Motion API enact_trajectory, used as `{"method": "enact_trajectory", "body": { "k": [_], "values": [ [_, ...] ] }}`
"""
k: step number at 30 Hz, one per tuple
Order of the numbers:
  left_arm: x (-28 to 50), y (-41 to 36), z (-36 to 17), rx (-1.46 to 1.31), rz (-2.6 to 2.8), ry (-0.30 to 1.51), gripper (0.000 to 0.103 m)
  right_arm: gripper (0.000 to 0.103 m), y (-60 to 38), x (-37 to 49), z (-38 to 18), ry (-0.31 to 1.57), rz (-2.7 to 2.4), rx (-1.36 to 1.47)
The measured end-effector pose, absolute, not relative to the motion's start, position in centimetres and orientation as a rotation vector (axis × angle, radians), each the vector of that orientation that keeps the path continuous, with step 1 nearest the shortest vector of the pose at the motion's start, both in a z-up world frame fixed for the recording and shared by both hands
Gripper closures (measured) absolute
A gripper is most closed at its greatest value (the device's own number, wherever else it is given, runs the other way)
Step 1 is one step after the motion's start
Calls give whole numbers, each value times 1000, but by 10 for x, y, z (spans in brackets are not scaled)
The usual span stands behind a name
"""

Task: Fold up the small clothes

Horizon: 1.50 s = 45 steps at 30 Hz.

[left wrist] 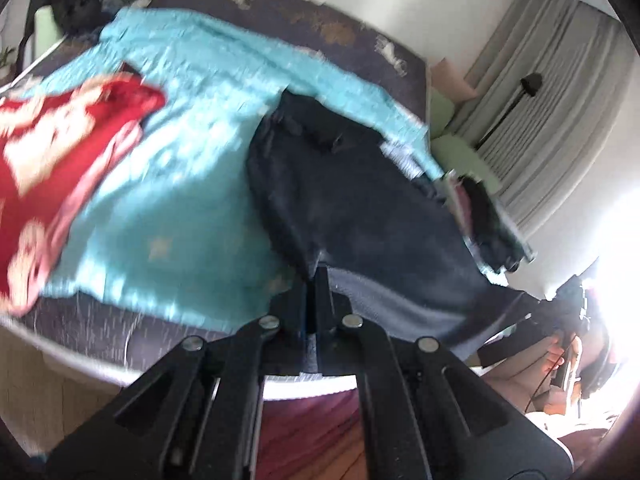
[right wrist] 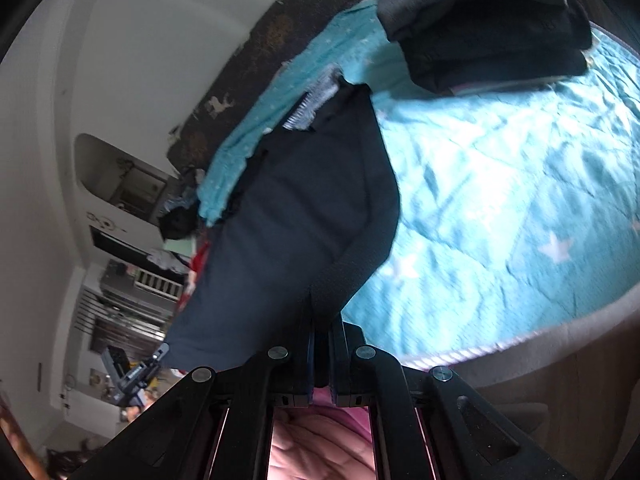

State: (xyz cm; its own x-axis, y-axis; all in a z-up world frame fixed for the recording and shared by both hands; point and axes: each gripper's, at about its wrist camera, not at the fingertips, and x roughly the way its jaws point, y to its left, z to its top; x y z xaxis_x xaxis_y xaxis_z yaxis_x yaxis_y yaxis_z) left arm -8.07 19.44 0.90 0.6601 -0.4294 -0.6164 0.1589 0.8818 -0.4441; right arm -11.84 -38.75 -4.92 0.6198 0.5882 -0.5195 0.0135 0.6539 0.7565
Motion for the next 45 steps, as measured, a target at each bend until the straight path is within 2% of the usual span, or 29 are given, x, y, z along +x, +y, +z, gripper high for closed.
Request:
{"method": "enact_trajectory", "body": {
  "k": [14,26,31,36,39,41,43,45],
  "values": [
    [85,144,100,-216,-307,664,99,99,-402,25,38,726,391,758],
    [273,113,114,-129,-253,714,99,99,-403,205,79,740,331,712],
    [349,101,90,-98,-198,774,99,99,-400,290,66,794,262,690],
    [417,105,29,-113,-133,906,98,99,-396,380,17,889,181,682],
    [451,110,-16,-111,-39,1047,95,92,-393,419,-27,1020,90,668],
    [462,122,-31,-168,-9,1088,91,82,-397,435,-54,1104,18,674],
    [463,135,-28,-239,-10,1068,89,82,-405,438,-64,1100,12,705],
    [458,140,-19,-237,-14,1030,79,76,-414,433,-60,1058,16,707]
  ]
}}
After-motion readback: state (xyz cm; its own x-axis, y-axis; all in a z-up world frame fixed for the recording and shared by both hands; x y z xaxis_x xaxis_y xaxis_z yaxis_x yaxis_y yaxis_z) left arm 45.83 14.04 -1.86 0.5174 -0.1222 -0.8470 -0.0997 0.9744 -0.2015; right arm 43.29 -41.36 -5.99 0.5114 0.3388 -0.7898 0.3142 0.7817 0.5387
